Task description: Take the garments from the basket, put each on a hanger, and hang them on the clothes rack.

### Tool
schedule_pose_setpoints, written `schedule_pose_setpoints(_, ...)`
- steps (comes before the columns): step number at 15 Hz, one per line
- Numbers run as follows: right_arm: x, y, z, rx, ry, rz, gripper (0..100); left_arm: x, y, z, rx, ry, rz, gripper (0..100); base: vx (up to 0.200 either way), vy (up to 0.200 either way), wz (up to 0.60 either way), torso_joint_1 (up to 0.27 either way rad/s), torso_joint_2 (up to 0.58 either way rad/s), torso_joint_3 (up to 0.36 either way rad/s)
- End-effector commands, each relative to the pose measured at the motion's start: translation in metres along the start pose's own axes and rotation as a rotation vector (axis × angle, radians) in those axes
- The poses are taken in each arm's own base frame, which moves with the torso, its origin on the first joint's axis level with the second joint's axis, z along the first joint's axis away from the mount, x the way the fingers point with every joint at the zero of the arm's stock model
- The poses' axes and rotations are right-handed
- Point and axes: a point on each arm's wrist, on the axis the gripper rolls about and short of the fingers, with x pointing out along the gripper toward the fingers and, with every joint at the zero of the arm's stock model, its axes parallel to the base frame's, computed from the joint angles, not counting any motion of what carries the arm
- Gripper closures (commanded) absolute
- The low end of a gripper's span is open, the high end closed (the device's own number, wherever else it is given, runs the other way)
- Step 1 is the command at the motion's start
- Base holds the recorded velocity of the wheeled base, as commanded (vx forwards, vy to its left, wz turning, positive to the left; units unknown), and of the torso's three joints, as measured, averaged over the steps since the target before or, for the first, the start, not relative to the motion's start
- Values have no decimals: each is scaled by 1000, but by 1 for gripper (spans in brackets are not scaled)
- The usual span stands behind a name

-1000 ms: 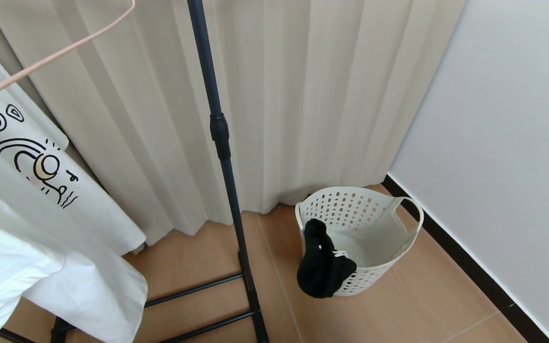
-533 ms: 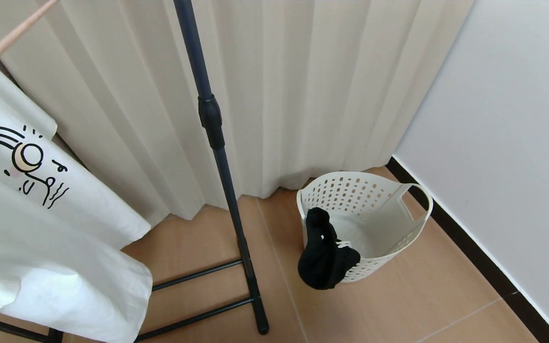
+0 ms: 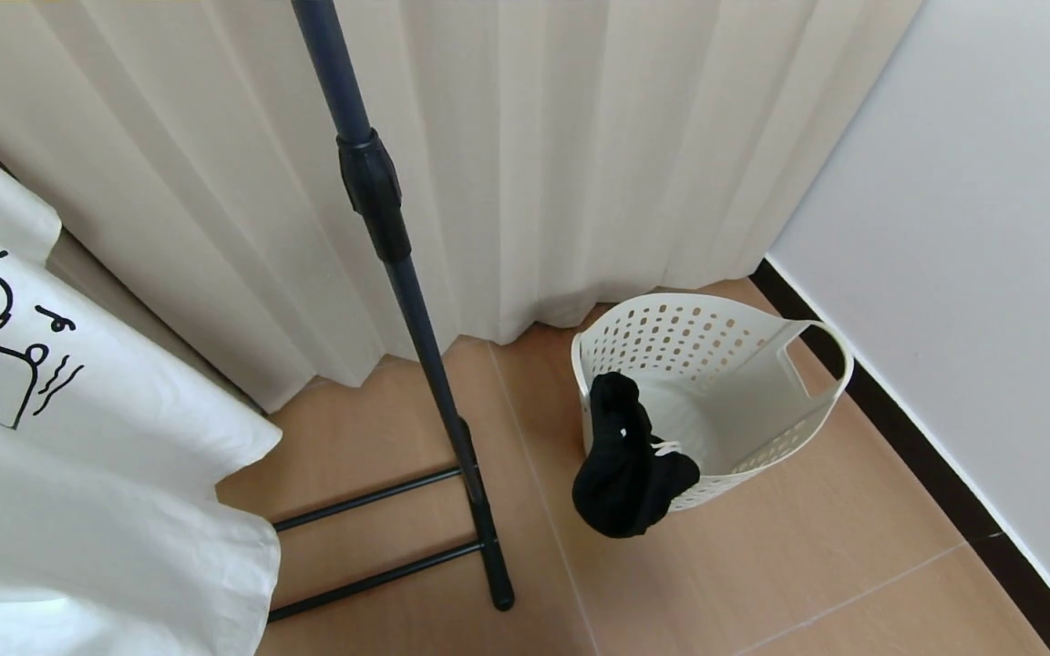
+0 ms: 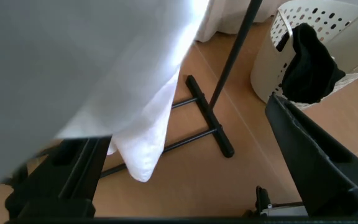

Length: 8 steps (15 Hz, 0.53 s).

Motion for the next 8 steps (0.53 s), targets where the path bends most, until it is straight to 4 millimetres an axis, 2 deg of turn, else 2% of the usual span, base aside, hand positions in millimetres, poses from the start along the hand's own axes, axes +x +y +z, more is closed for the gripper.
schedule_pose_setpoints(1,0,0,0,0,1,0,0,0,0,0,0,2,0,0,0,0,0,-7,7,-193)
schedule_pose_setpoints(8,0,0,0,0,1,0,0,0,0,0,0,1,-1,0,0,0,0,2,4,-196)
